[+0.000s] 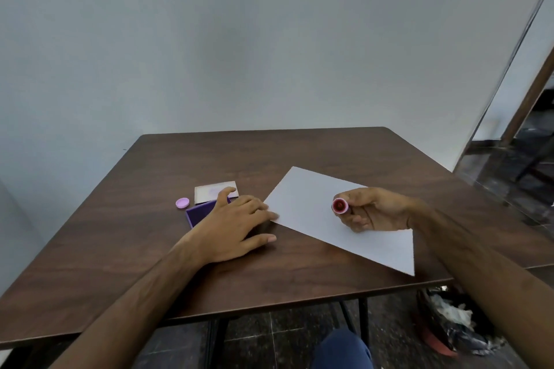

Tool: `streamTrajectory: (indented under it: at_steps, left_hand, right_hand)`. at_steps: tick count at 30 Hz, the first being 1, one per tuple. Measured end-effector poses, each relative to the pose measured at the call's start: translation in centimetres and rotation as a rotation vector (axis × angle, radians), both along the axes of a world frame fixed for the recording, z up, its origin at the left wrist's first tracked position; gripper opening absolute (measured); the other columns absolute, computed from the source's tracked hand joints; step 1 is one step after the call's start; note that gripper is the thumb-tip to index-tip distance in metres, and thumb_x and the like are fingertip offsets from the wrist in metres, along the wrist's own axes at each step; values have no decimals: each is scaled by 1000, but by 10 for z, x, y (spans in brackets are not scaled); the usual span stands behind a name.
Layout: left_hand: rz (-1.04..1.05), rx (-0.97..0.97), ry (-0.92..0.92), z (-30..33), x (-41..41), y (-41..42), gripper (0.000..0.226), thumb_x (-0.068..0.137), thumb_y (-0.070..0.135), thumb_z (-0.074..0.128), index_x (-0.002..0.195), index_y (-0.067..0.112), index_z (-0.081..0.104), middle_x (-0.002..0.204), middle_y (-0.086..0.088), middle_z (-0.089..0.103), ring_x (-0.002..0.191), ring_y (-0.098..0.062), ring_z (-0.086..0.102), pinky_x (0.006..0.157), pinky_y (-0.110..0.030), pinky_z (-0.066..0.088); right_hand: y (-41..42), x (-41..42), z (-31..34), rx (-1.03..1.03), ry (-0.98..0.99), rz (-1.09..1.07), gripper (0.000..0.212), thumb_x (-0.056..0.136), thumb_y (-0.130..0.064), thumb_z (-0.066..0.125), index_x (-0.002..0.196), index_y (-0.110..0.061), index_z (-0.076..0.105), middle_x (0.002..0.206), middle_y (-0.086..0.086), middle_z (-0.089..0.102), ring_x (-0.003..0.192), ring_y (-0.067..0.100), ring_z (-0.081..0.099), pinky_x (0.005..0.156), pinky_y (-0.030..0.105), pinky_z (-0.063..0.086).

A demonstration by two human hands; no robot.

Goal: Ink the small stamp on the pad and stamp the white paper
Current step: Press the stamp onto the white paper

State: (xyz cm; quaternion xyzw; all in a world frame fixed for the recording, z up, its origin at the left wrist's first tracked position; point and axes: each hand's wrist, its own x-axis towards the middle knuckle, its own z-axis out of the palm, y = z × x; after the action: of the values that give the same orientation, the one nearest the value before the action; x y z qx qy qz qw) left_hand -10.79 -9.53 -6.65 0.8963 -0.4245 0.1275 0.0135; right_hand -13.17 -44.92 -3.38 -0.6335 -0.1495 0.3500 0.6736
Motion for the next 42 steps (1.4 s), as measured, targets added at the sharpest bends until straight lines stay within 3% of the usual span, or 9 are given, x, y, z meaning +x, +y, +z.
streamTrajectory:
  at_steps: [3,7,10,13,15,19,27,33,42]
  left_hand:
    - [-61,-40,1,0,-8,0,56,99,72,20,139,45,48,135,17,55,132,-1,44,117,-45,4]
    - [-99,-58,-4,0,-15,5,51,101,67,27,137,40,50,138,18,56,133,2,43,117,-37,0]
    - [-77,-53,-57,1,-16,14,45,104,60,28,134,37,52,142,17,53,134,-2,44,118,-41,9]
    - [-35,-61,-66,3,-18,22,41,104,56,28,128,37,55,139,17,51,132,-6,45,116,-49,22]
    - [-26,-56,-55,3,-19,23,41,104,56,27,125,38,56,138,16,52,132,-8,45,114,-51,24]
    - [-24,-49,-54,1,-21,20,44,103,60,26,122,39,58,135,18,53,131,-6,44,115,-51,21]
    - [-21,-84,-45,3,-23,20,43,104,57,26,114,38,62,122,19,58,122,-5,49,113,-48,22]
    - [-16,-90,-32,5,-24,21,43,103,56,27,114,36,63,121,18,58,122,-7,50,113,-49,22]
    - [-5,-74,-6,3,-22,22,48,103,59,22,114,36,63,123,18,58,124,-5,47,115,-48,19]
  right_hand:
    - [13,7,6,-96,-76,-49,21,95,-29,61,90,-9,65,76,5,56,65,12,46,61,23,42]
    - [58,13,3,-120,-180,-123,21,101,-17,55,107,1,63,86,9,57,71,11,50,65,21,46]
    - [94,14,0,-195,-294,-172,24,100,-15,57,112,5,65,86,3,64,71,9,52,66,22,44]
    - [118,13,-2,-368,-500,-234,24,95,-25,66,104,-4,70,82,-1,68,67,4,54,64,22,45]
    - [126,12,-5,-412,-567,-308,22,93,-27,68,99,-6,70,82,2,70,61,2,54,62,24,46]
    - [130,11,-13,-495,-671,-407,15,94,-29,67,91,-15,68,73,-13,67,54,-6,54,58,18,44]
    - [127,14,-14,-605,-838,-314,14,89,-33,71,90,-19,69,88,-3,74,79,15,66,71,32,53]
    - [129,17,-12,-640,-884,-252,14,89,-31,73,90,-18,69,86,-5,73,73,8,62,65,19,48]
    - [132,19,-10,-681,-903,-215,14,92,-32,70,92,-18,68,87,-2,73,70,5,59,62,14,46]
